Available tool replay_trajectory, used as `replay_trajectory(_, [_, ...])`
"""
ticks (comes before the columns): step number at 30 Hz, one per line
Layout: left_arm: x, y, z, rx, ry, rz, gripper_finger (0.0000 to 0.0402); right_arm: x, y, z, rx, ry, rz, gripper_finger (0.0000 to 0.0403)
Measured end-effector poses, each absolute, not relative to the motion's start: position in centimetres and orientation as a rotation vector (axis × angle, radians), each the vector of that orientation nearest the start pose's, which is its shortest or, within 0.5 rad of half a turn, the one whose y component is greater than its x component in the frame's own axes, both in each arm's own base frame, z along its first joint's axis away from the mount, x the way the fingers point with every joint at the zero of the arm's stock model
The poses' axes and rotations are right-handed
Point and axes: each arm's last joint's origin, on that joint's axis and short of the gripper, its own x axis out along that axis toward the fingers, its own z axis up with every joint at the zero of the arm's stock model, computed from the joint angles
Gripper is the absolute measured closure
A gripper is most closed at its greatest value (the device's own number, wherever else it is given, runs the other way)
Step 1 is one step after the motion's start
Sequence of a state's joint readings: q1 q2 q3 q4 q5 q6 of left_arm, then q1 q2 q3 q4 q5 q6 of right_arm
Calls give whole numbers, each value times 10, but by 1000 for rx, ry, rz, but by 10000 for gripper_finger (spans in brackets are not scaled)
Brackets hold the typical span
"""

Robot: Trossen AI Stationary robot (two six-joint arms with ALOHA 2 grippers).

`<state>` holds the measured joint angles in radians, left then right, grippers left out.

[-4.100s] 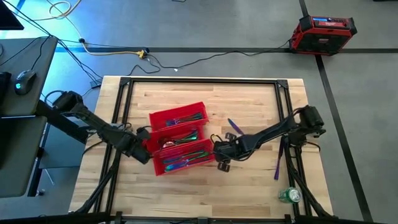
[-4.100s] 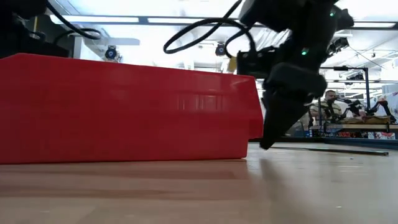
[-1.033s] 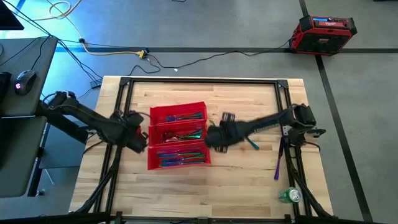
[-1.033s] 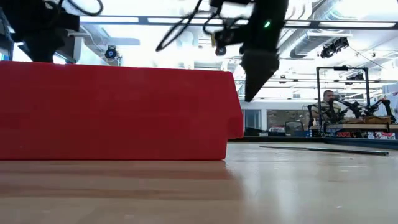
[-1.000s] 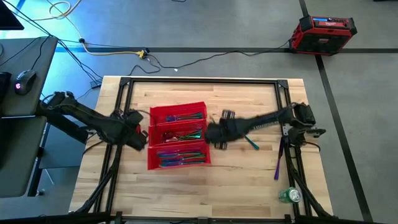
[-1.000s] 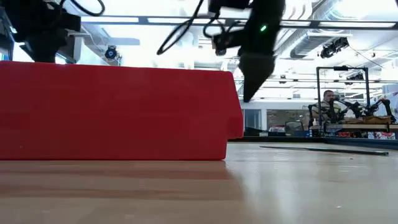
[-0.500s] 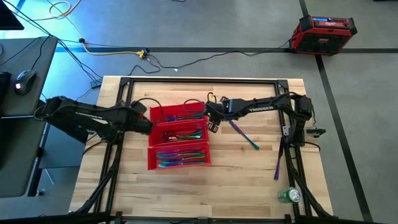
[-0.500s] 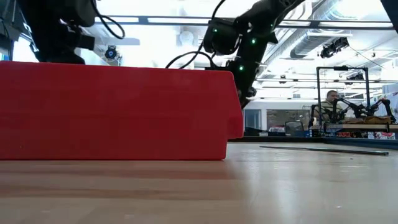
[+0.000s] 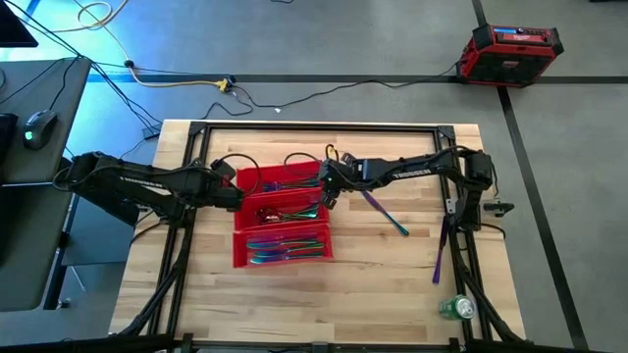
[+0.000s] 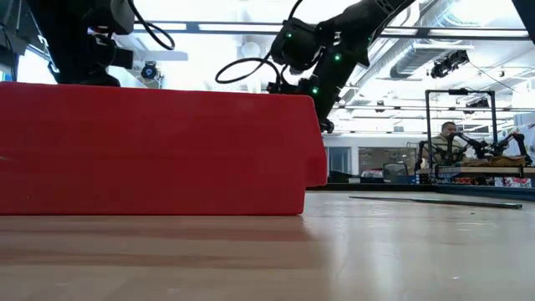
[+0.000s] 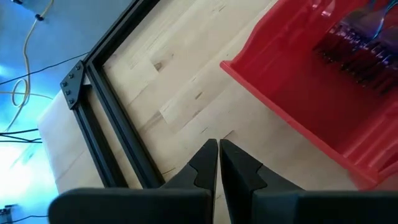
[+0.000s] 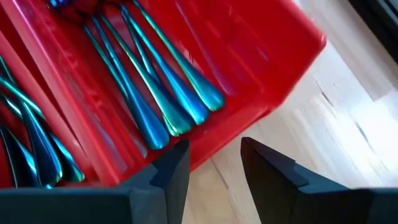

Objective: Sort silverware
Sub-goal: Adjust the red bins

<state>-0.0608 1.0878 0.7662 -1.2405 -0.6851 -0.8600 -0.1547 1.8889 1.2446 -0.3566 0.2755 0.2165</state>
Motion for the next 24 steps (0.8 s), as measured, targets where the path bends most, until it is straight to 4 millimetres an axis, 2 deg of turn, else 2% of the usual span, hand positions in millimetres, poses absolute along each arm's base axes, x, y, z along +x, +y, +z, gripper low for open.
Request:
replay_trajectory(8, [151,9,227,-113,1108,1039,402,384,-68,178,106,927,-496,270])
replay_trajectory(12, [151,9,227,-112,1109,1039,402,382,-68,191,80,911,-482,270])
replay_trajectory(16, [151,9,227,-111,1113,1039,402,370,-70,204,120,966,-501,270])
replay_trajectory(20, [151,9,227,-111,1111,1039,402,356,-76,195,226,1114,-501,270])
replay_trajectory(24, [151,9,227,-112,1110,1039,402,358,-79,177,233,1180,-519,270])
